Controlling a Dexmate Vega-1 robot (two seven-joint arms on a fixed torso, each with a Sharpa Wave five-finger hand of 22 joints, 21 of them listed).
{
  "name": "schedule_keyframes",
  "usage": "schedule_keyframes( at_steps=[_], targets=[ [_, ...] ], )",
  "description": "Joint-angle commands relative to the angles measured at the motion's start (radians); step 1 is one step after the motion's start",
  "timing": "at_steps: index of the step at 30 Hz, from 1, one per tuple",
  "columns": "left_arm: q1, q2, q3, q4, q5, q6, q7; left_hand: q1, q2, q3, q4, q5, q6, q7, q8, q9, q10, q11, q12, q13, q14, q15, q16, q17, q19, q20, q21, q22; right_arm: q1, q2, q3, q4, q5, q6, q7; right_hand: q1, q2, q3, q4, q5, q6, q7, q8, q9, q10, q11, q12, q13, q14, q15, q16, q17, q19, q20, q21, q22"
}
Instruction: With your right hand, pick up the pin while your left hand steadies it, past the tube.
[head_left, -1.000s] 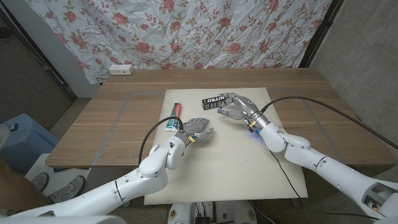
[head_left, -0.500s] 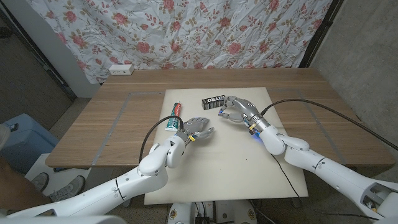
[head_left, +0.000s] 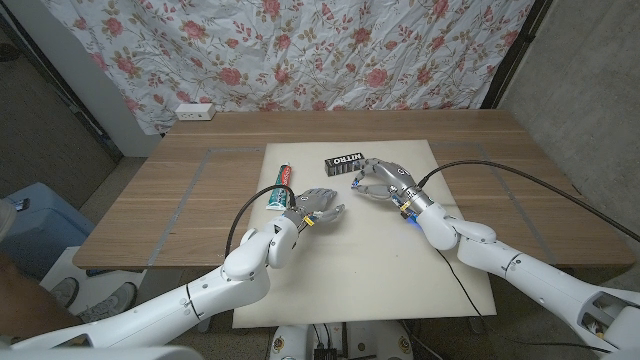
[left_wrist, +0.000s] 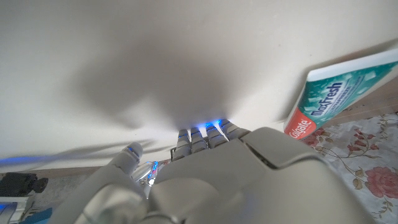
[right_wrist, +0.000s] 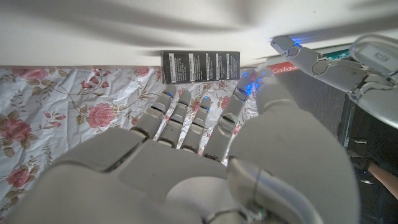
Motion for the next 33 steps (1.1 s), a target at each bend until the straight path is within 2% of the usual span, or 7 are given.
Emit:
schedule_keyframes(
  at_steps=[1, 33],
  targets=[
    [-0.002, 0.000, 0.002, 0.005, -0.006, -0.001, -0.008, -0.002, 0.131, -0.003, -0.001, 0.004, 0.007, -0.004, 0.001, 0.004, 0.003, -0.011, 0.002, 0.003, 0.002, -0.047, -0.002, 0.002, 0.002, -0.073, 0.005, 0.002, -0.001, -0.009, -0.010, -0.002, 0.008, -0.025, 0.025, 0.009, 0.004, -0.005, 0.002, -0.001, 0.014, -0.004, -0.003, 0.006, 0.011, -0.002, -0.003, 0.002, 0.017, -0.043, 0.002, 0.001, -0.007, -0.001, 0.002, 0.002],
    [-0.008, -0.007, 0.010, 0.003, -0.006, 0.030, -0.030, 0.001, 0.133, -0.005, -0.004, 0.007, 0.016, -0.006, 0.001, 0.004, 0.007, -0.014, 0.003, 0.003, 0.001, -0.048, -0.003, 0.001, 0.004, -0.074, 0.004, 0.000, 0.003, 0.015, -0.028, 0.055, 0.033, -0.035, -0.015, 0.009, 0.012, -0.008, 0.006, -0.002, 0.019, -0.003, -0.008, 0.004, -0.002, -0.003, -0.014, 0.002, -0.019, -0.060, -0.018, -0.007, -0.006, -0.015, 0.005, 0.001]
  ],
)
